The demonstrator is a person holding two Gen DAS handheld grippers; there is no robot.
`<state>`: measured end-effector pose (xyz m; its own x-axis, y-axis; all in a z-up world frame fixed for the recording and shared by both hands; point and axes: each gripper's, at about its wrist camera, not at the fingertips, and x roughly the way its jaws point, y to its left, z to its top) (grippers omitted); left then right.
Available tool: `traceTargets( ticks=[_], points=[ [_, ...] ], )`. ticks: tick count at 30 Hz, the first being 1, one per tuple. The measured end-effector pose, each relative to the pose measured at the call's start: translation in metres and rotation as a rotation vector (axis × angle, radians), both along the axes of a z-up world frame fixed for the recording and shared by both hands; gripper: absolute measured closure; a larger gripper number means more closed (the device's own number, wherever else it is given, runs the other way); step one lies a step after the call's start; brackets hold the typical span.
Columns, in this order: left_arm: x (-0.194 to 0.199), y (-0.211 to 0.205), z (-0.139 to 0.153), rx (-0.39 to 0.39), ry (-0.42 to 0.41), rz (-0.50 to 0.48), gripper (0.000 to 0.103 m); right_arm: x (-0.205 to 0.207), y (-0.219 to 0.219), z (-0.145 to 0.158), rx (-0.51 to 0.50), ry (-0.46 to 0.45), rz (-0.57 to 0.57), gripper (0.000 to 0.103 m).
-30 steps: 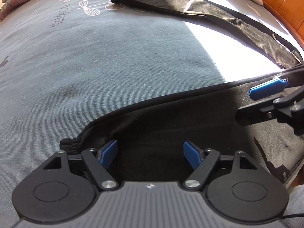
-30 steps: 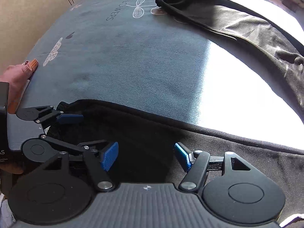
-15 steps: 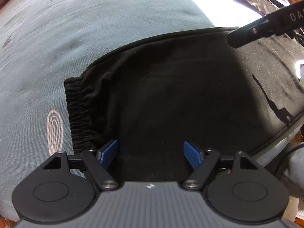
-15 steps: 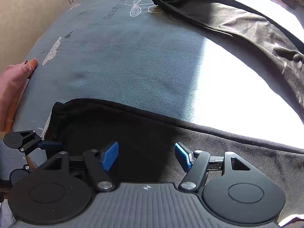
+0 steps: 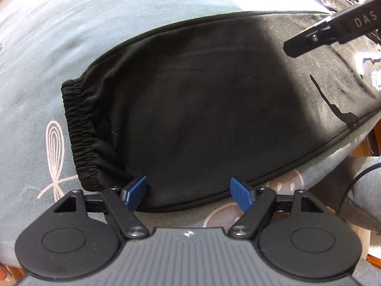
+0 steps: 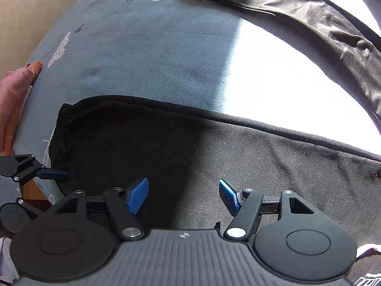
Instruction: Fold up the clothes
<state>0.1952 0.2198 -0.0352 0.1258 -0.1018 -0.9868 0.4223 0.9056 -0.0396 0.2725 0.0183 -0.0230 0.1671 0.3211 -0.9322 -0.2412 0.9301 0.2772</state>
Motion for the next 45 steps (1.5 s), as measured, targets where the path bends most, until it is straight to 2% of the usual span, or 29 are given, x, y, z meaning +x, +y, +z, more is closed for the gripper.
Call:
traceTargets(
  ticks=[5, 8, 12, 15, 17, 20, 23, 25, 27, 28, 32, 38, 42, 45],
  points=[
    [0.0, -0.013, 0.005, -0.015, -0.017, -0.08, 0.025, -0.033, -0.022, -0.012, -0.023, 0.099, -0.066, 0.033],
    [-0.002, -0.021, -0.007, 0.029, 0.0, -0.128, 0.025, -0.058, -0.033, -0.023, -0.014, 0.172, -0.096, 0.033],
    [-0.005, -0.026, -0.012, 0.065, 0.024, -0.132, 0.02, -0.076, -0.043, -0.042, -0.002, 0.269, -0.161, 0.032],
    [-0.004, -0.032, -0.005, 0.074, 0.028, -0.151, 0.02, -0.081, -0.051, -0.034, 0.022, 0.231, -0.213, 0.032],
    [-0.002, -0.038, 0.003, 0.065, 0.003, -0.18, 0.02, -0.082, -0.06, -0.025, 0.009, 0.166, -0.255, 0.032],
    [0.005, -0.048, 0.001, 0.065, 0.005, -0.194, 0.02, -0.082, -0.077, -0.027, -0.019, 0.141, -0.321, 0.032],
    [0.007, -0.047, -0.013, 0.08, 0.047, -0.162, 0.017, -0.084, -0.096, -0.04, -0.01, 0.183, -0.369, 0.03],
    [0.007, -0.043, -0.015, 0.084, 0.059, -0.127, 0.014, -0.088, -0.099, -0.039, 0.029, 0.21, -0.337, 0.029],
    [0.009, -0.04, -0.015, 0.087, 0.079, -0.103, 0.013, -0.091, -0.106, -0.034, 0.031, 0.181, -0.352, 0.029],
    [0.01, -0.04, -0.015, 0.091, 0.086, -0.1, 0.013, -0.09, -0.113, -0.027, 0.016, 0.129, -0.37, 0.029],
    [0.012, -0.04, -0.017, 0.109, 0.1, -0.099, 0.009, -0.078, -0.15, -0.014, -0.02, 0.002, -0.454, 0.029],
    [0.011, -0.033, -0.019, 0.115, 0.097, -0.071, 0.002, -0.041, -0.192, -0.04, -0.119, -0.018, -0.451, 0.029],
    [0.008, -0.029, -0.018, 0.116, 0.092, -0.063, 0.0, -0.027, -0.225, -0.038, -0.117, -0.042, -0.514, 0.029],
    [0.01, -0.029, -0.016, 0.133, 0.105, -0.05, 0.0, -0.029, -0.229, -0.029, -0.076, -0.046, -0.511, 0.029]
  ],
)
